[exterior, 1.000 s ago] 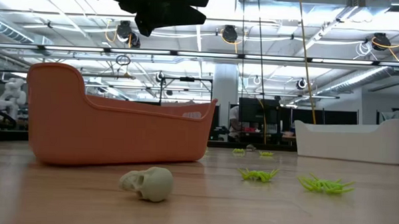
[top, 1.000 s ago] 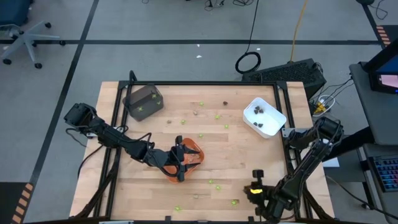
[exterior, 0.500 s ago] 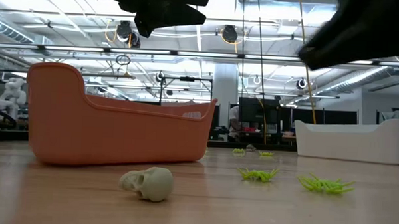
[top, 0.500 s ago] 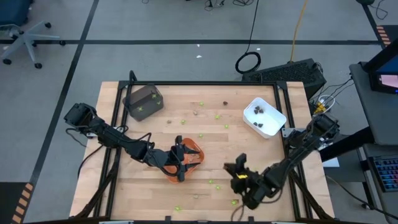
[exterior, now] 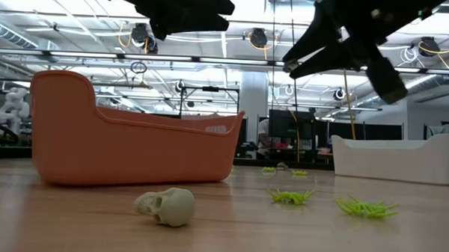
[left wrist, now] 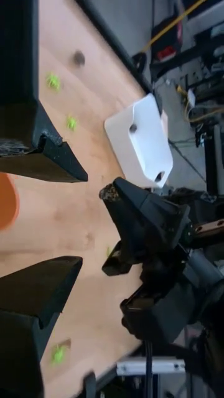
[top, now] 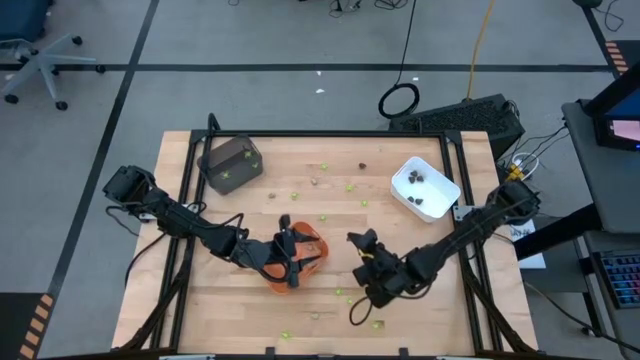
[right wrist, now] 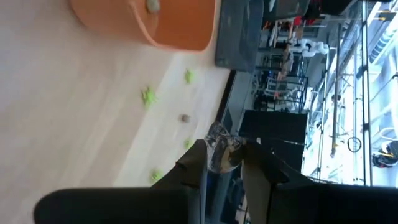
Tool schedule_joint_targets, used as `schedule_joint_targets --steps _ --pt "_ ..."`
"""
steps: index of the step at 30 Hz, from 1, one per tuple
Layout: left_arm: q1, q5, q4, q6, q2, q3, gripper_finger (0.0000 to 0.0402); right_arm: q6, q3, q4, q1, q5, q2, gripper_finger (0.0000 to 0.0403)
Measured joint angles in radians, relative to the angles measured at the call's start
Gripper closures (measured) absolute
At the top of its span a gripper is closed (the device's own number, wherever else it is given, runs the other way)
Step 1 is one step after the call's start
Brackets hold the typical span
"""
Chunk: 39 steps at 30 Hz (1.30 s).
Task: Sort Halloween decoration
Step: Put the small transparent skull toy into the white bin
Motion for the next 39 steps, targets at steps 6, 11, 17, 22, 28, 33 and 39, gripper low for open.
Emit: schedule_joint_targets --steps 6,11,17,22,28,33,39 --pt "0.004 -0.068 -0.018 0.058 0.000 0.000 0.0192 -0.017 0.000 0.000 -0.040 -0.002 0.000 0.0357" --pt "0.015 -0.113 -0.062 0.057 0.000 0.000 0.0192 0.009 0.000 -0.013 -0.088 -0.092 -0.004 0.0357" --pt "0.030 -0.116 -0.088 0.056 0.000 0.000 0.0192 0.097 0.000 -0.057 -0.172 -0.338 -0.045 0.0358" --pt "0.030 -0.127 -0.111 0.059 0.000 0.000 0.0192 0.194 0.000 -0.050 -0.230 -0.560 -0.091 0.0358" --pt "0.029 -0.132 -0.113 0.056 0.000 0.000 0.0192 0.404 0.000 -0.052 -0.293 -0.818 -0.123 0.0358" --pt "0.029 -0.132 -0.113 0.057 0.000 0.000 0.0192 0.511 0.000 -0.027 -0.319 -1.009 -0.117 0.0358" --pt "0.029 -0.143 -0.117 0.054 0.000 0.000 0.0192 0.606 -0.026 0.076 -0.321 -1.145 -0.116 0.0358"
